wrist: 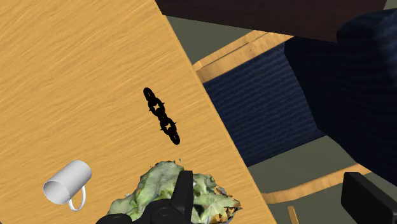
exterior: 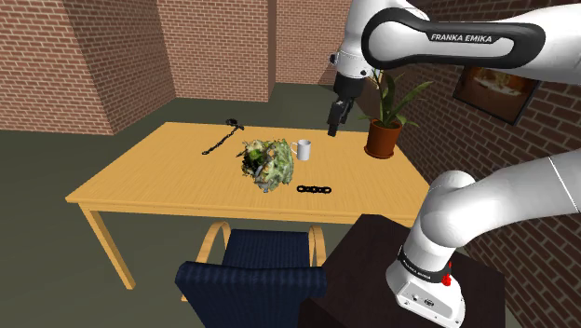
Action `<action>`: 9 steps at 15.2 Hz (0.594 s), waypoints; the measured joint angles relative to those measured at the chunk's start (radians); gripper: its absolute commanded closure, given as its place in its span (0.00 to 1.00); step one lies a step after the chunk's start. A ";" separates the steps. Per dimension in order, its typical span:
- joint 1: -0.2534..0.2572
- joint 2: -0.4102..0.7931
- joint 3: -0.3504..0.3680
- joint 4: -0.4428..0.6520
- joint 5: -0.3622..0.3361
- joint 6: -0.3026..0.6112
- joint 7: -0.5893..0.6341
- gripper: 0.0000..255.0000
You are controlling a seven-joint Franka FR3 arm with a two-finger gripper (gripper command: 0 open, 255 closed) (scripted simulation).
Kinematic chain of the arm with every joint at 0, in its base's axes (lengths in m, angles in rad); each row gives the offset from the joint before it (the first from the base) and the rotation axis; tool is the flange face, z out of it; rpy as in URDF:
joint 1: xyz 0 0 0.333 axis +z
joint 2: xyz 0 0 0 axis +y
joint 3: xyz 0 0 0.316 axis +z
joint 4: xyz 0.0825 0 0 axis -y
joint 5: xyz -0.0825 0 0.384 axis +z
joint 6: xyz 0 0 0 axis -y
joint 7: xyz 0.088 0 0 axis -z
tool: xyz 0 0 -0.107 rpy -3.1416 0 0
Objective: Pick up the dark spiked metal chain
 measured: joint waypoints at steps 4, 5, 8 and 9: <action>-0.009 0.031 -0.023 -0.039 -0.010 0.061 -0.018 0.00; -0.015 0.043 -0.038 -0.057 -0.017 0.088 -0.032 0.00; -0.027 0.090 -0.068 -0.107 -0.029 0.174 -0.054 0.00; -0.033 0.110 -0.082 -0.120 -0.035 0.203 -0.067 0.00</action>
